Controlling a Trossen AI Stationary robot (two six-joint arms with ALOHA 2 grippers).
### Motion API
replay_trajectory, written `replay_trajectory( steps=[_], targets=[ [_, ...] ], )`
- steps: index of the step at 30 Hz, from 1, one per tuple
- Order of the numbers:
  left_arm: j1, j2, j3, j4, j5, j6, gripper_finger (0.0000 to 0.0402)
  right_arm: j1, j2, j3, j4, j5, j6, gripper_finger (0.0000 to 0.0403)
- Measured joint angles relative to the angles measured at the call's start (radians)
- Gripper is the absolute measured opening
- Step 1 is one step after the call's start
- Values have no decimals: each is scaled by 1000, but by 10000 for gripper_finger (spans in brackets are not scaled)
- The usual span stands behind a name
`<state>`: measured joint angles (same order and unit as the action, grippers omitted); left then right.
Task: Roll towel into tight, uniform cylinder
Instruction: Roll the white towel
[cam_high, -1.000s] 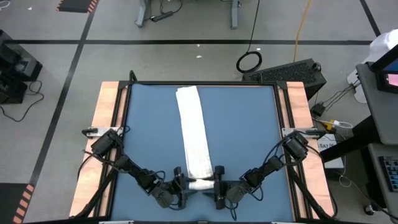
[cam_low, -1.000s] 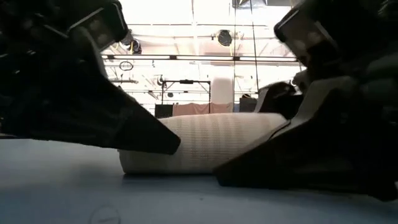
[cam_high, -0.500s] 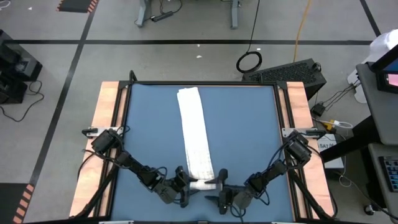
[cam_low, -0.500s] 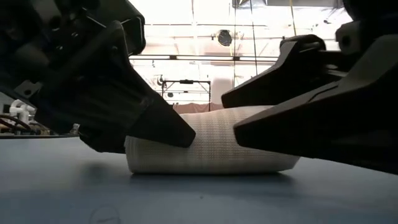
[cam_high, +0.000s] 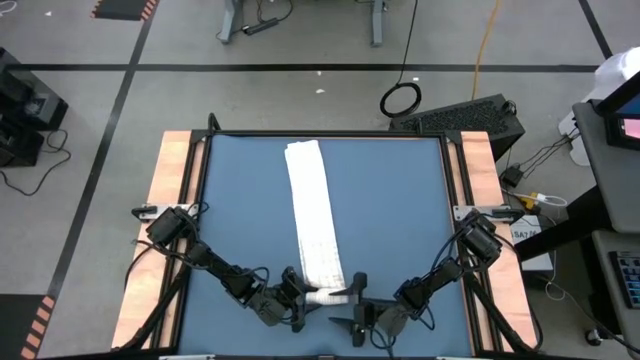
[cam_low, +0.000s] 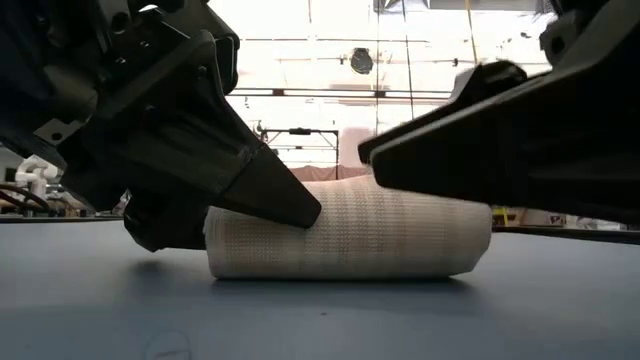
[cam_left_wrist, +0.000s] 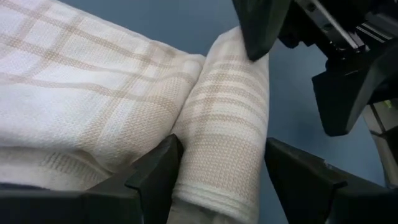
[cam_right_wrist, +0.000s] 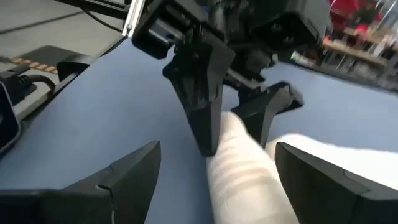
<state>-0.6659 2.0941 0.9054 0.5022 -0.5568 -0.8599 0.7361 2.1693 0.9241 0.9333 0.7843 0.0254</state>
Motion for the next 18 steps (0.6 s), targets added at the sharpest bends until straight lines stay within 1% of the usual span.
replay_trajectory(
  steps=[3,11,18],
  targets=[
    [0,0,0,-1,0,-19,241,-4,0,1,-44,-3,76,306],
    [0,0,-1,0,0,-18,241,-18,41,2,-40,1,124,306],
    [-5,0,-3,14,-2,59,241,-46,51,2,-54,-22,153,306]
  ],
)
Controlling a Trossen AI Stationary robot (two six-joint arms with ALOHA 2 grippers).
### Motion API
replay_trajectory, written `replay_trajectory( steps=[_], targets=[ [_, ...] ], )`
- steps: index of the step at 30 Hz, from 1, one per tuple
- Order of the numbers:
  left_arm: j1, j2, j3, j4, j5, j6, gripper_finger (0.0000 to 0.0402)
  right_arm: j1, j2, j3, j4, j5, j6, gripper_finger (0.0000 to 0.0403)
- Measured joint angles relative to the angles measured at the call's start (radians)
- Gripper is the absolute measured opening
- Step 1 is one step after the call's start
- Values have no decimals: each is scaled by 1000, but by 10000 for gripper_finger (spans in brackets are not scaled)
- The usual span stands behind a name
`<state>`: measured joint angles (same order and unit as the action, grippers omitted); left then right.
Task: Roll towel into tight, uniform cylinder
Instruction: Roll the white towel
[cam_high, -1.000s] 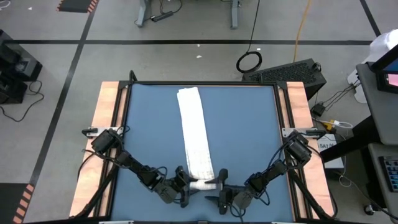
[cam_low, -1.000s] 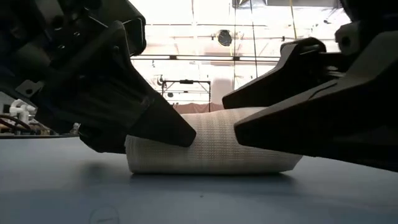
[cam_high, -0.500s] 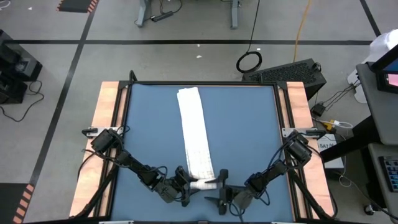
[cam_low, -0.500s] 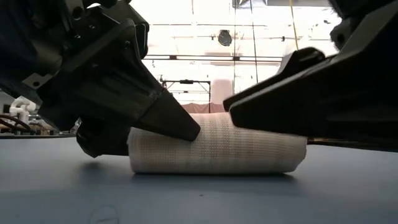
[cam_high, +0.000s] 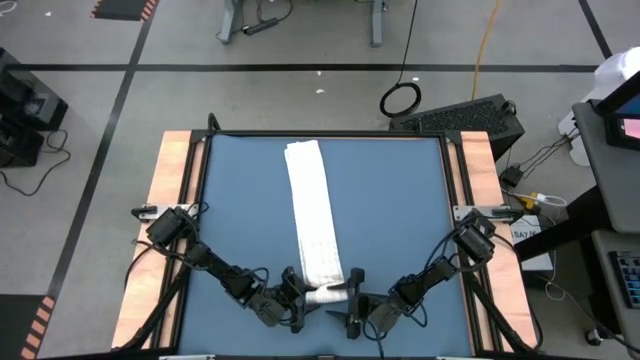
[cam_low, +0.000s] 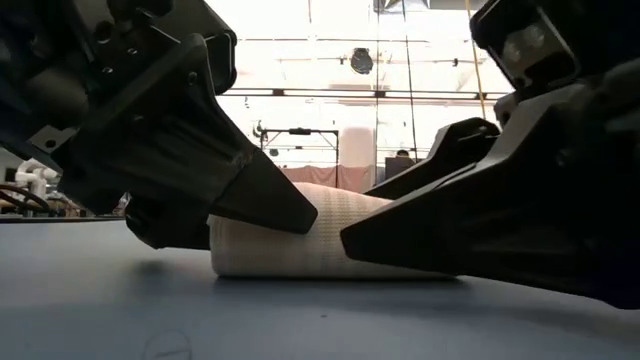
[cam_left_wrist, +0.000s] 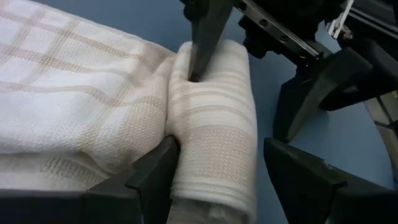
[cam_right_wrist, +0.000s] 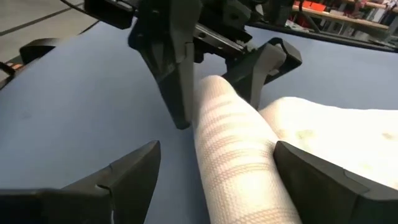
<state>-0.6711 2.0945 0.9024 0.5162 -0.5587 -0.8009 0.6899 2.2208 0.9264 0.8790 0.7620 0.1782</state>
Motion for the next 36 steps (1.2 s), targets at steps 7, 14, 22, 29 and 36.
replay_trajectory(
  steps=[7,14,22,29,36],
  targets=[
    [-11,0,1,1,-28,38,256,-29,-1,0,-41,-51,78,306],
    [-69,-55,-5,-33,-136,210,272,-34,0,2,-61,-75,128,306],
    [-121,-91,-2,-10,-289,431,273,-44,1,0,-72,-81,152,306],
    [-106,-49,-1,147,-301,614,272,-45,1,0,-72,-84,153,306],
    [-66,-13,0,197,-301,636,232,-45,1,0,-75,-85,168,306]
  ],
)
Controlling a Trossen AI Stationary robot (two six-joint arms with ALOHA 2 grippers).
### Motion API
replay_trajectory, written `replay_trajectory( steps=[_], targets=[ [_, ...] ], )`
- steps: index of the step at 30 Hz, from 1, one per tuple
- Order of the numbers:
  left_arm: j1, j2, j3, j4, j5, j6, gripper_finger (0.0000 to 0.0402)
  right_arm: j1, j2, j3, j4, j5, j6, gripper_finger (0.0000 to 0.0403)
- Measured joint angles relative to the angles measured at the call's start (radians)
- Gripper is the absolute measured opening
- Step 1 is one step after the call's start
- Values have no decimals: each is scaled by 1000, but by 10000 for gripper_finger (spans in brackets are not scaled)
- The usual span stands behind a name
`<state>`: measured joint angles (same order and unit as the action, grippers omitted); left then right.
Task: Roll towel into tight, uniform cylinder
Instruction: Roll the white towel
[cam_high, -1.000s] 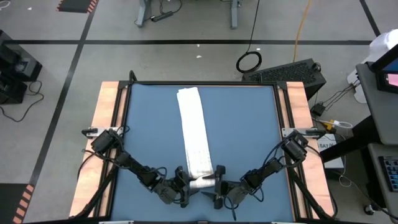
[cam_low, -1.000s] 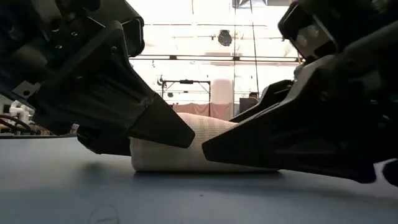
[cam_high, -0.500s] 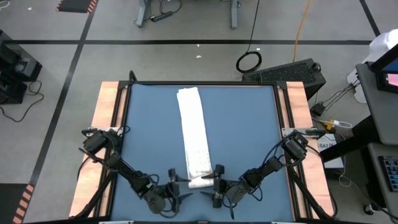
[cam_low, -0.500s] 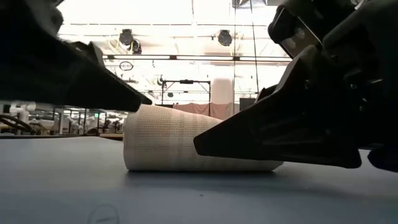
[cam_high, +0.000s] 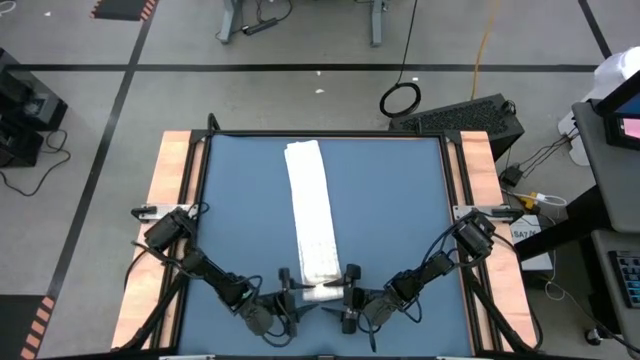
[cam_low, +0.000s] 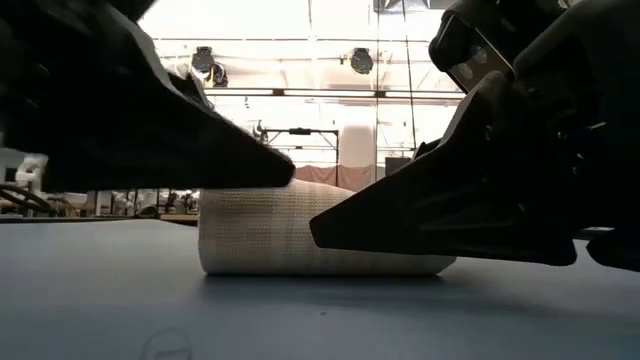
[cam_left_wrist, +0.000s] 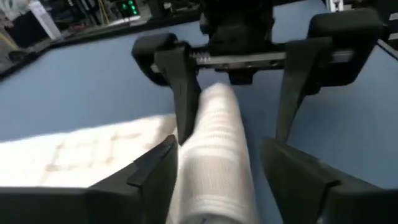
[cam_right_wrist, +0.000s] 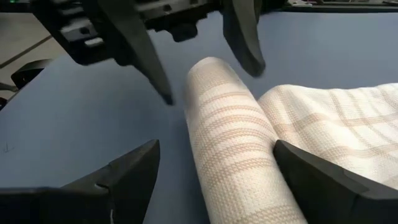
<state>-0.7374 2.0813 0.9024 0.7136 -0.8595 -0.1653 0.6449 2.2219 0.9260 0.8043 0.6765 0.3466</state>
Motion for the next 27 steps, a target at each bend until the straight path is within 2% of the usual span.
replay_trajectory(
  steps=[7,10,13,17,22,27],
  targets=[
    [33,24,0,9,78,-99,117,0,0,0,-1,-2,0,306],
    [33,24,1,-16,83,-143,102,0,0,0,-1,-2,1,306],
    [29,23,-4,-44,88,-208,121,0,0,0,-1,-2,1,306],
    [31,22,-18,-87,93,-320,173,4,-2,0,7,3,-27,306],
    [31,23,-25,-106,117,-349,233,22,-7,-3,56,50,-112,307],
    [44,23,-26,-113,174,-369,255,34,-31,-5,47,64,-190,320]
  ],
)
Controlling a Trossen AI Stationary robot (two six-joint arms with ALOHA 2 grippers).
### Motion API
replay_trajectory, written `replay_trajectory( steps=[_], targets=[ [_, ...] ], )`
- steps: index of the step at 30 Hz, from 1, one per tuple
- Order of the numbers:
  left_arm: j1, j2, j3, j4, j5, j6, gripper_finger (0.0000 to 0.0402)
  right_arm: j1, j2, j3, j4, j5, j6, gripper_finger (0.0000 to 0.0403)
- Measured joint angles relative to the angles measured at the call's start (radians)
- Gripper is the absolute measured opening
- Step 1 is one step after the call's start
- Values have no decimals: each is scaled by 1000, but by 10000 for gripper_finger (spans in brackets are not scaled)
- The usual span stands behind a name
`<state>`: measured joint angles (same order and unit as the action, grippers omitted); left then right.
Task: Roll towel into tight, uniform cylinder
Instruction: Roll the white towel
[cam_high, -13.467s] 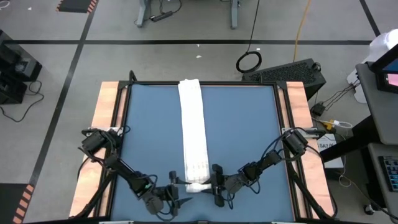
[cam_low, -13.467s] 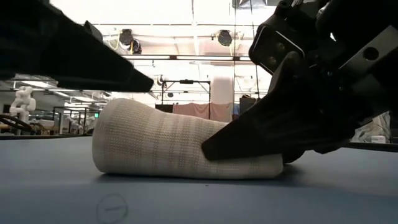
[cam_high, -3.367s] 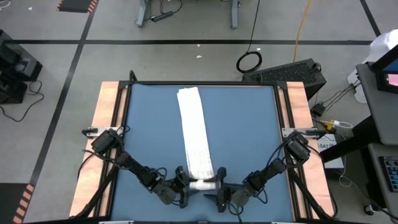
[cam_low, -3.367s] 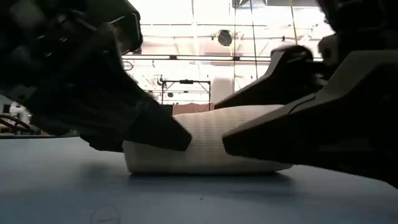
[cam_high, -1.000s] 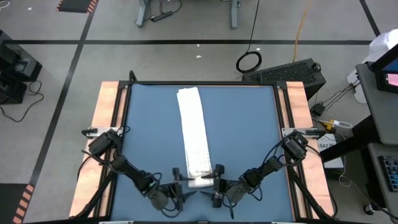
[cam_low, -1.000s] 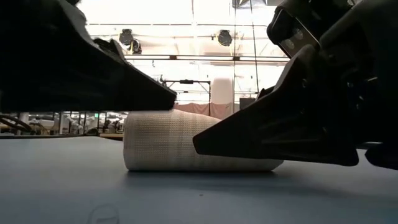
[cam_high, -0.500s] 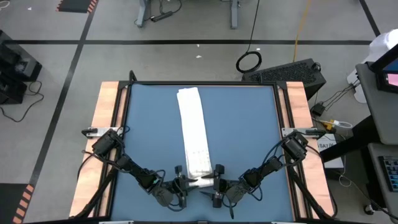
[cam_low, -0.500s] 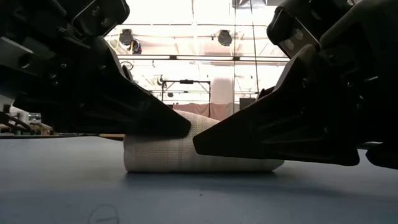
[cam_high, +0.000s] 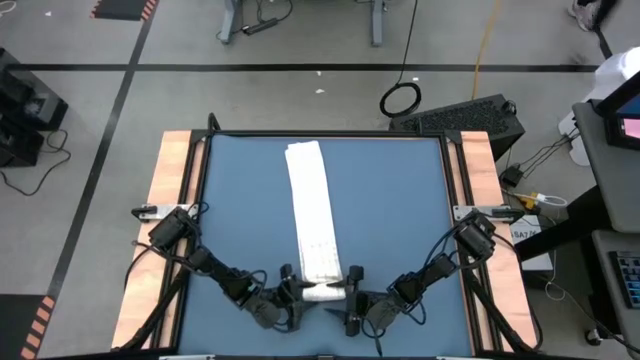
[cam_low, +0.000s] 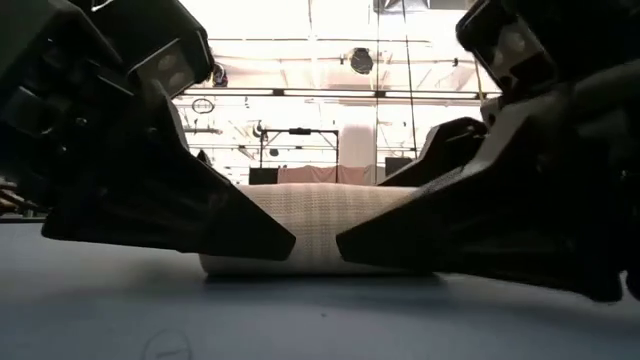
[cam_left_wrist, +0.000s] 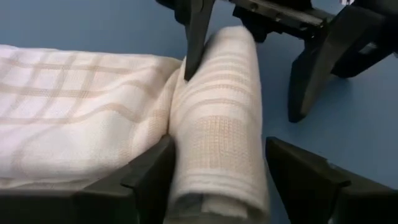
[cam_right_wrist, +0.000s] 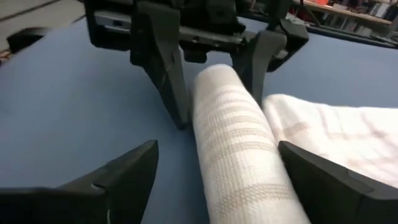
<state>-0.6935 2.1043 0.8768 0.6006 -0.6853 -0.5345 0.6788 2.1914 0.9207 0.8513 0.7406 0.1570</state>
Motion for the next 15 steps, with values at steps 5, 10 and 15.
replay_trajectory(
  steps=[5,10,15],
  targets=[
    [8,-1,0,-5,21,-5,248,-7,-3,1,-12,-25,47,337],
    [9,-1,0,-10,23,-7,242,-26,-8,4,-64,-35,148,310],
    [-10,-7,0,-15,7,11,242,-39,-10,4,-81,-32,209,237]
  ],
)
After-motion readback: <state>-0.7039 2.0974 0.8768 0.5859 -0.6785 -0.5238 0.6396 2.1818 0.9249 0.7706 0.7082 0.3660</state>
